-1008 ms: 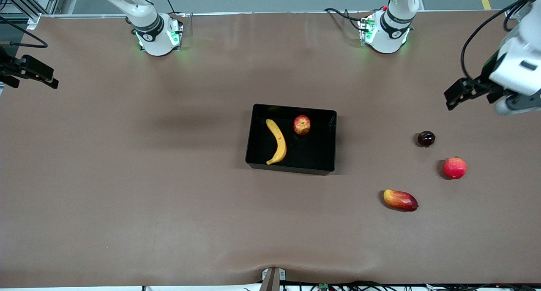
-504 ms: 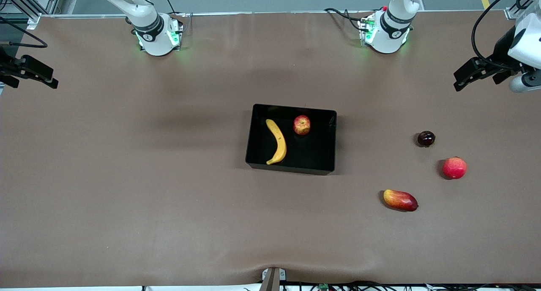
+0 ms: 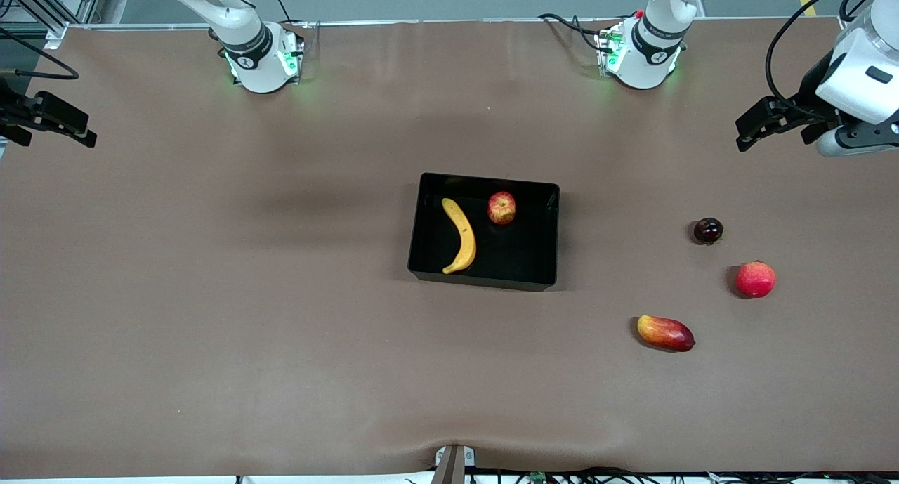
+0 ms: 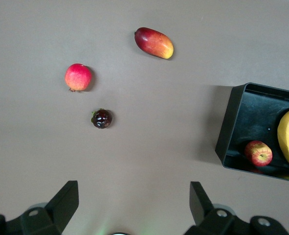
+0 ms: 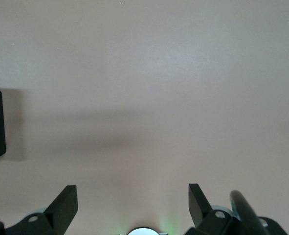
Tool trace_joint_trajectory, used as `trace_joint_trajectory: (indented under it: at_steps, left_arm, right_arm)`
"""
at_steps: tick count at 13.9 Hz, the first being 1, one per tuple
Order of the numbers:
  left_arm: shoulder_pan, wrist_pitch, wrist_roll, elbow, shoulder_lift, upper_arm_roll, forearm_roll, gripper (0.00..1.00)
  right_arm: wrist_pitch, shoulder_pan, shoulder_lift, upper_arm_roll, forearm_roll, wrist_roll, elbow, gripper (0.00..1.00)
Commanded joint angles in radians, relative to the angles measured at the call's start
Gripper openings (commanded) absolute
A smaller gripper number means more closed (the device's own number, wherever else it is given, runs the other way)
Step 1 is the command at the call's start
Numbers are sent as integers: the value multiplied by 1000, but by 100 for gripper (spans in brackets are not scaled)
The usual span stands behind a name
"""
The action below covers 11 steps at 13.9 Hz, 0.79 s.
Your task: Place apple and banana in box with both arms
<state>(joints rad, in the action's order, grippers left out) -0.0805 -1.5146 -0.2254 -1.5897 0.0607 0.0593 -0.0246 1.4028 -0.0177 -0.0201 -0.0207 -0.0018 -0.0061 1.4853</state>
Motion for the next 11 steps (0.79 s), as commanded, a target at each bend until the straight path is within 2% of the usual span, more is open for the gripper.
trace_joint_trajectory:
  at_steps: [1, 4, 11]
  left_arm:
    - [12, 4, 26, -1, 4, -12, 20, 100]
    - [13, 5, 24, 28, -10, -13, 17, 100]
    - [15, 17, 23, 28, -15, -19, 6, 100]
  right_arm:
    - [-7, -31, -14, 16, -9, -2, 6, 100]
    - [-7, -30, -14, 16, -7, -2, 6, 100]
    - [-7, -31, -14, 16, -7, -2, 6, 100]
